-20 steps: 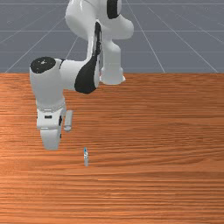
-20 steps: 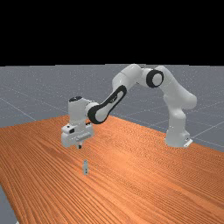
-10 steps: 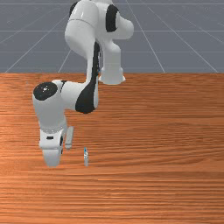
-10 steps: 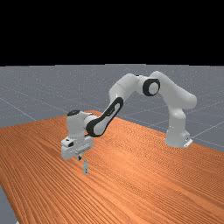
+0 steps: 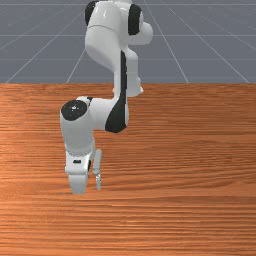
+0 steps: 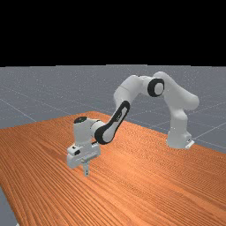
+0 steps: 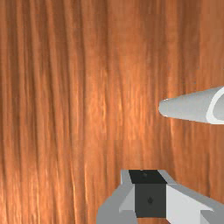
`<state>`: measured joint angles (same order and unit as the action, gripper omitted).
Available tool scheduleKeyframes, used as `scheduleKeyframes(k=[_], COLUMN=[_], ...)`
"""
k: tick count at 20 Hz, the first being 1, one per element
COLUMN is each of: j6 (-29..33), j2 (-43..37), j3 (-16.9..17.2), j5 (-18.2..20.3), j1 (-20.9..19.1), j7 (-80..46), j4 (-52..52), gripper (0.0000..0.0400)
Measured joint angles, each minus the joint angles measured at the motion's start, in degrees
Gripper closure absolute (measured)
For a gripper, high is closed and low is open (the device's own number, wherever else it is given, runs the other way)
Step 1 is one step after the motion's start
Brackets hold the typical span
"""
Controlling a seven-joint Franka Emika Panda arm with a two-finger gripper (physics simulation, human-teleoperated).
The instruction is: Rotate the USB body for 90 degree with plug right ward
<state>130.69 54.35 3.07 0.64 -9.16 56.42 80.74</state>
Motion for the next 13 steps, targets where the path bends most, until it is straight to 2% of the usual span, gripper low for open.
scheduleKeyframes(k=[3, 7, 8, 13], j6=[3.9, 3.6, 1.5, 2.2], j2=[-1.4, -2.3, -1.8, -2.8], j3=[-0.6, -0.6, -0.2, -0.3], j5=[0.0, -0.1, 0.2, 0.4], j1=[0.7, 1.3, 2.0, 5.1], j7=[0.2, -0.4, -2.6, -7.1], j4=[3.2, 3.8, 2.7, 4.4], gripper=[0.04, 0.04, 0.04, 0.04])
